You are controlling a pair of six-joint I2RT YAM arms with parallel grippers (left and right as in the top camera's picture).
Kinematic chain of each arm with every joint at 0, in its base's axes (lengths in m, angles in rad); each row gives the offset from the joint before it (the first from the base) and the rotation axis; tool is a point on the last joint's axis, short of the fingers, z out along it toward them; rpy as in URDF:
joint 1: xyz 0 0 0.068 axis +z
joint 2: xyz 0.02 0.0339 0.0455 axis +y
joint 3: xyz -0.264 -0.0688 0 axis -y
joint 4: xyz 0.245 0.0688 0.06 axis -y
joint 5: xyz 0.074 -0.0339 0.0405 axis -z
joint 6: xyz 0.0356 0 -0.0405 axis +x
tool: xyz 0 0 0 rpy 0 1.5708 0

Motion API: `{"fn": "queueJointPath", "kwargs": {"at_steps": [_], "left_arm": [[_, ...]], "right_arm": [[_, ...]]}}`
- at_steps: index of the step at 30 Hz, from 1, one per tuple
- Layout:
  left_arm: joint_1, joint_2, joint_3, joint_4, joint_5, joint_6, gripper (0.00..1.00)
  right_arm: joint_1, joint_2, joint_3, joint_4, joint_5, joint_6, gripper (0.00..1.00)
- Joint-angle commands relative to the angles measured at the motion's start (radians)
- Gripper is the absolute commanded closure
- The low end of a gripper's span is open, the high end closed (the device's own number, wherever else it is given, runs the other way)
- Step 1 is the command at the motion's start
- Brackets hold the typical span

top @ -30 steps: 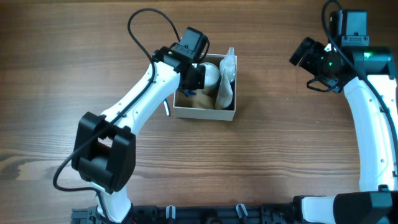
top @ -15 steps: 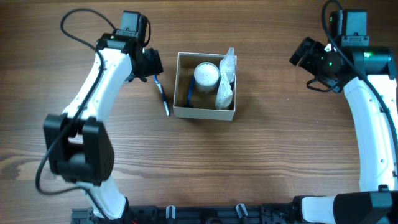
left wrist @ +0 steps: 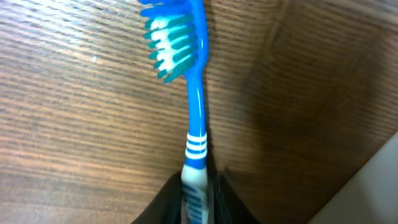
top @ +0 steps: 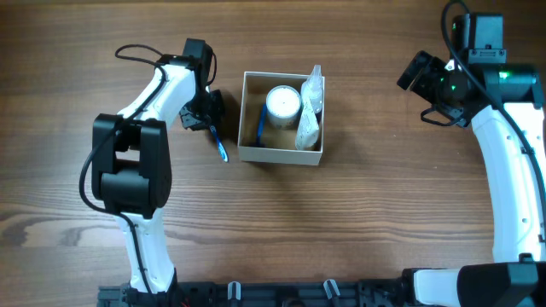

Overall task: Pack container
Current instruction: 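Lower the razor into the box beside the swab tub and release, then grasp the blue toothbrush with the left gripper and lift it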

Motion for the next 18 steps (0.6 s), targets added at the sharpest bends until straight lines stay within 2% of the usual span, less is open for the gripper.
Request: {"fn": "queueJointPath", "kwargs": {"at_steps": [1, 3, 5, 6, 7, 8, 10, 12, 15, 18], "left_arm": [[-0.002, -0.166, 0.007, -0.021, 0.004, -0.002, 0.86], [-0.007, -0.296, 0.007, -0.039, 0.005, -0.002, 0.94], [-0.059, -0.454, 0.007, -0.04, 0.003, 0.002, 0.96], [-0.108, -0.496, 0.007, -0.041, -0.076, 0.002, 0.96], [-0.138, -0.5, 0.007, -0.054, -0.183, -0.003, 0.88], [-0.148, -0.49, 0.005, -0.059, -0.214, -0.018, 0.81], [-0.145, -0.455, -0.001, -0.06, -0.213, -0.055, 0.75], [-0.131, -0.387, -0.001, -0.059, -0.213, -0.064, 0.6], [-0.087, -0.26, -0.001, -0.058, -0.204, -0.112, 0.54], [-0.061, -0.161, -0.001, -0.036, -0.139, -0.109, 0.5]], "right_arm": [[0.001, 0.014, -0.007, 0.0, -0.009, 0.014, 0.0], [0.001, 0.014, -0.007, 0.0, -0.009, 0.014, 0.0], [0.001, 0.014, -0.007, 0.0, -0.009, 0.014, 0.0], [0.001, 0.014, -0.007, 0.0, -0.009, 0.014, 0.0], [0.001, 0.014, -0.007, 0.0, -0.009, 0.014, 0.0], [0.001, 0.014, -0.007, 0.0, -0.009, 0.014, 0.0], [0.001, 0.014, -0.007, 0.0, -0.009, 0.014, 0.0], [0.001, 0.014, -0.007, 0.0, -0.009, 0.014, 0.0], [0.001, 0.014, -0.007, 0.0, -0.009, 0.014, 0.0], [0.001, 0.014, -0.007, 0.0, -0.009, 0.014, 0.0]]}}
